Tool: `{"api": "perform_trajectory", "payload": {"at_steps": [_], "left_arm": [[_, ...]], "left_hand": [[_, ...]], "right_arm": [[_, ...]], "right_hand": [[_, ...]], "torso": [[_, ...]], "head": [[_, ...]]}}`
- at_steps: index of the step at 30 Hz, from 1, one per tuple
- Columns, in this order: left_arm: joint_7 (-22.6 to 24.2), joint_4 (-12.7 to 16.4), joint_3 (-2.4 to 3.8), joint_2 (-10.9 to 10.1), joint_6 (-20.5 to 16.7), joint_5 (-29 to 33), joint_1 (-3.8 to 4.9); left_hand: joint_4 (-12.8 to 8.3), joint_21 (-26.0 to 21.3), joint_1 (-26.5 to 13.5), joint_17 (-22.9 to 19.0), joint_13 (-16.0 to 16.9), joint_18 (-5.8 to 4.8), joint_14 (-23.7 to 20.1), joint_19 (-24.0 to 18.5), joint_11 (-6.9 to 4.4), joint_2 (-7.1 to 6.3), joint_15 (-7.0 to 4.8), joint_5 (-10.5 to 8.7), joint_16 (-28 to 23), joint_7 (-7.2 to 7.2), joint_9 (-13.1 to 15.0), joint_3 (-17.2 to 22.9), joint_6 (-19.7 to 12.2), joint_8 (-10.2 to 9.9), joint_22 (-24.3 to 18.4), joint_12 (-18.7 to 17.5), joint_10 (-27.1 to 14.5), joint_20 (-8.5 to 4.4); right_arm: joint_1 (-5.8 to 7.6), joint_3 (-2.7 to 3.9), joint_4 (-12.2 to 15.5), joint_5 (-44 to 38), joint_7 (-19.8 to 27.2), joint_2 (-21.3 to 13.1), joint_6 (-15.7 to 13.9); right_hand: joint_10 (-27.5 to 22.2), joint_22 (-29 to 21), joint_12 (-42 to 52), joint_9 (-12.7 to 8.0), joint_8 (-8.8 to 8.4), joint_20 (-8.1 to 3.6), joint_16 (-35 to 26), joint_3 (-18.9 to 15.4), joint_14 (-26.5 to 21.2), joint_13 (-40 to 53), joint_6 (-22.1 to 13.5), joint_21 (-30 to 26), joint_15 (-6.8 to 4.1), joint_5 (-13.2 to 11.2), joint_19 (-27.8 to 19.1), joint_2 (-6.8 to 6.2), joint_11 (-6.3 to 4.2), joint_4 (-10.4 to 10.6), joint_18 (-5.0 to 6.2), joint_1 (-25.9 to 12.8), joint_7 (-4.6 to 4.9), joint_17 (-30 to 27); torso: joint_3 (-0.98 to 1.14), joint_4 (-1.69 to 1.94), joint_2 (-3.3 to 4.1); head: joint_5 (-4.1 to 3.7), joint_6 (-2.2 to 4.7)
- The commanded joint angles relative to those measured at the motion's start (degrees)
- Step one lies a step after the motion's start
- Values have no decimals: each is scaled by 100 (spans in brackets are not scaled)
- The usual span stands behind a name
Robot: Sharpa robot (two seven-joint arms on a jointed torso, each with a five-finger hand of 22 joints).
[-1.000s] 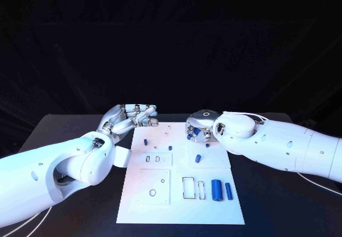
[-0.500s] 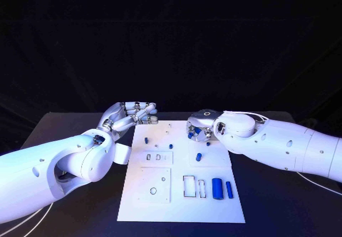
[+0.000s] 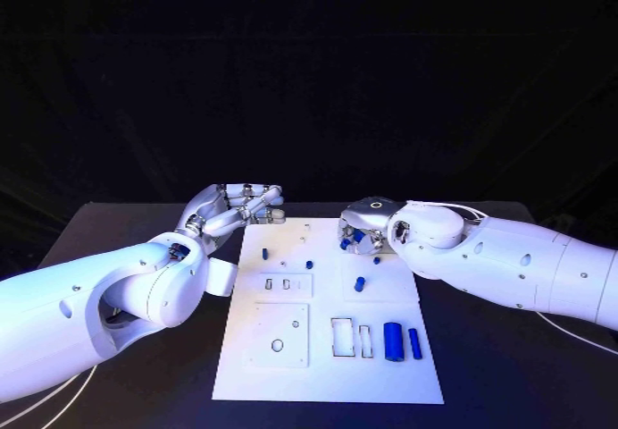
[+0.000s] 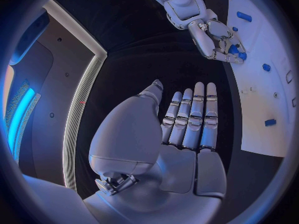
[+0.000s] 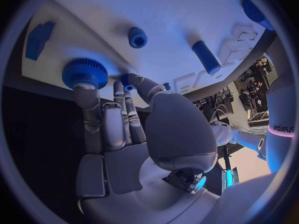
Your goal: Assemble the parts on the task board
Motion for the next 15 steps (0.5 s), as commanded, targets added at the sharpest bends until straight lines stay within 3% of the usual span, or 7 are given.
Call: {"api": "perform_trajectory", "payload": {"at_steps": [1,8,15], "left_arm": [[-31,-19,6,9,3,89,12],[-76,-42,6,10,-25,155,17],[-89,-46,6,20,58,287,20]], "left_hand": [[-58,-44,31,-2,-7,69,-43,-41,38,37,-4,4,-46,41,-6,14,-1,-30,-10,-35,6,17],[-143,-56,149,7,-4,72,-35,-43,41,104,-2,5,-84,45,-5,86,9,-56,-28,-62,14,23],[-266,-72,285,15,-5,71,-45,-54,44,110,4,5,-139,46,-6,169,8,-91,-51,-93,11,30]], "right_arm": [[-1,0,83,93,10,-53,-427],[41,26,82,558,-32,-5,-1088],[68,44,-52,757,-84,201,-1286]], "right_hand": [[49,56,34,27,49,-10,37,40,340,2,60,55,-37,-5,53,35,11,-2,-64,39,-5,22],[51,119,32,55,54,-14,87,64,346,3,67,104,-39,-40,58,57,12,2,-70,63,4,63],[26,109,16,64,41,-10,84,56,342,-3,43,97,-29,-55,37,39,26,16,-67,45,17,55]], "torso": [[2,1,-3],[-3,-11,9],[3,0,17]], "head": [[3,29],[-15,34],[-29,63]]}}
